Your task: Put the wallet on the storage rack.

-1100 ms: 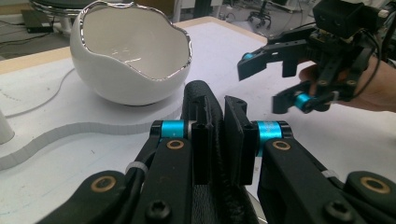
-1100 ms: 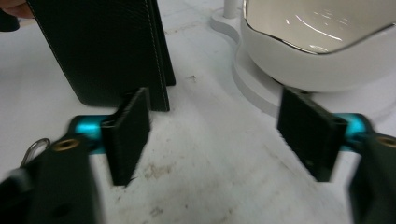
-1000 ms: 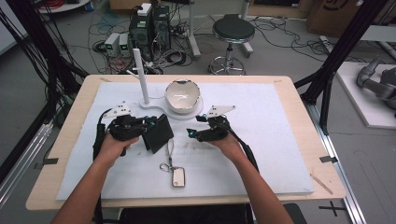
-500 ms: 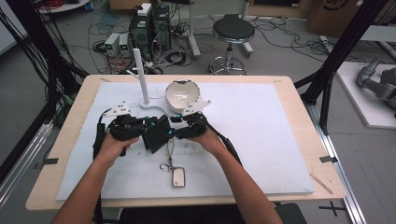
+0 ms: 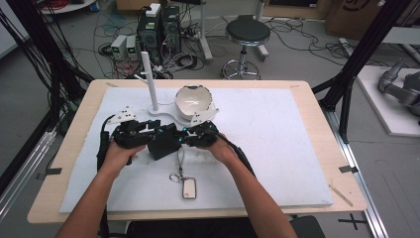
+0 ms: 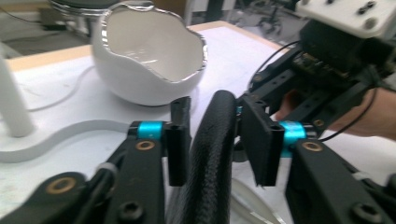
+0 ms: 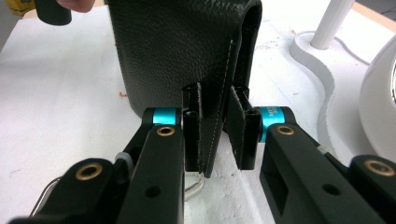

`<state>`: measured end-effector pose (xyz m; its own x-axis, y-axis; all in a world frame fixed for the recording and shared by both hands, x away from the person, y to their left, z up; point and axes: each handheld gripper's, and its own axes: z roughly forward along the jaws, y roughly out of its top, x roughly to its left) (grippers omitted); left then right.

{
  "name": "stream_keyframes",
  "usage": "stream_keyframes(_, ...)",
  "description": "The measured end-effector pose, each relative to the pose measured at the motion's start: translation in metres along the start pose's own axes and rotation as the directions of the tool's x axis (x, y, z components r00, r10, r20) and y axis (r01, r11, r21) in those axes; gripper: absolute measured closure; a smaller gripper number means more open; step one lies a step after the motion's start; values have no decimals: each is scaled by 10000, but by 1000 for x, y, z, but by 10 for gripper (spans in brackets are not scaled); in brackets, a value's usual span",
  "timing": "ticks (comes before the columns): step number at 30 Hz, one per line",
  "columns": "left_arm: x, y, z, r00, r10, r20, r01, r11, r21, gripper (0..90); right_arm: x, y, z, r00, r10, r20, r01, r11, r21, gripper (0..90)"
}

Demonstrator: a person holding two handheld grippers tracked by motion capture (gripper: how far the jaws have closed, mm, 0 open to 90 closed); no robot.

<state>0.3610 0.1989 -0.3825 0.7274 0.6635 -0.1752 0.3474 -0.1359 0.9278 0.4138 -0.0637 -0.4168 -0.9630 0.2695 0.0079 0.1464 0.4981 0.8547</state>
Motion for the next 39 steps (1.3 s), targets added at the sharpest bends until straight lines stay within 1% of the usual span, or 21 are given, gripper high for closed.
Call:
stream_keyframes(1,-1,0,-2,9991,348,-229,-345,9993,124,544,0,0,0,10000,32,-30,-32,10000,0,780)
stream_keyframes(6,0,-2,-4,9974,576,-424,-554,9972,503,447,-1,0,-1,10000,39,-59,-38,10000,66,779)
stream_keyframes(8,2,-5,-4,9969,648,-444,-612,9950,786,446,-1,0,-1,10000,33,-63,-32,10000,63,780)
stream_keyframes(9,2,-7,-3,9972,656,-350,-620,9934,961,463,0,0,-1,10000,52,-52,-52,10000,66,779)
stream_keyframes(12,2,-11,-2,9978,664,33,-663,9910,1164,666,0,0,-1,10000,49,-19,-49,10000,82,770)
stream_keyframes(13,1,-11,-2,9978,656,49,-657,9909,1171,742,-1,-1,-2,9998,176,101,-178,9997,168,698)
stream_keyframes(14,1,-11,-2,9977,672,28,-670,9911,1153,742,-1,-1,-2,9998,176,101,-178,9997,168,698)
stream_keyframes(16,2,-11,-2,9990,351,290,-378,9944,992,759,-4,-3,-5,9986,507,139,-510,9984,226,592)
stream_keyframes(17,3,-10,-3,9990,160,407,-194,9964,824,762,-7,-6,-10,9951,970,212,-973,9951,147,524)
stream_keyframes(18,3,-9,-5,9985,-43,552,10,9983,586,762,-7,-6,-10,9951,970,212,-973,9951,147,524)
stream_keyframes(19,4,-7,-8,9961,-379,794,375,9993,68,761,-10,-9,-18,9929,1160,266,-1159,9933,-31,486)
stream_keyframes(22,5,-5,-10,9953,-522,814,539,9983,-199,762,-12,-12,-26,9895,1390,405,-1383,9902,-219,472)
stream_keyframes(24,6,-4,-11,9923,-744,988,792,9958,-456,762,-14,-15,-36,9874,1481,554,-1460,9885,-402,446)
stream_keyframes(25,6,-3,-11,9886,-962,1158,1040,9925,-641,762,-15,-17,-40,9849,1630,590,-1602,9858,-496,421)
stream_keyframes(26,4,-2,-11,9808,-1178,1556,1356,9847,-1092,762,-16,-19,-46,9811,1882,451,-1848,9802,-713,401)
stream_keyframes(27,4,-2,-11,9808,-1178,1556,1356,9847,-1092,762,-16,-19,-46,9811,1882,451,-1848,9802,-713,401)
stream_keyframes(31,-2,3,-4,9696,-1270,2091,1601,9757,-1495,762,-10,-21,-45,9812,1923,-155,-1929,9766,-954,379)
stream_keyframes(34,-5,4,0,9652,-1166,2340,1527,9780,-1423,761,-8,-20,-43,9852,1690,-278,-1709,9809,-927,408)
stream_keyframes(35,-7,4,2,9617,-1098,2511,1473,9797,-1359,761,-7,-19,-43,9889,1453,-297,-1475,9843,-966,481)
stream_keyframes(38,-9,6,3,9705,-888,2242,1187,9852,-1233,760,-5,-18,-45,9913,1278,-315,-1302,9870,-944,526)
stream_keyframes(39,-9,8,3,9760,-746,2047,1016,9870,-1246,761,-6,-18,-47,9899,1412,-93,-1414,9862,-857,427)
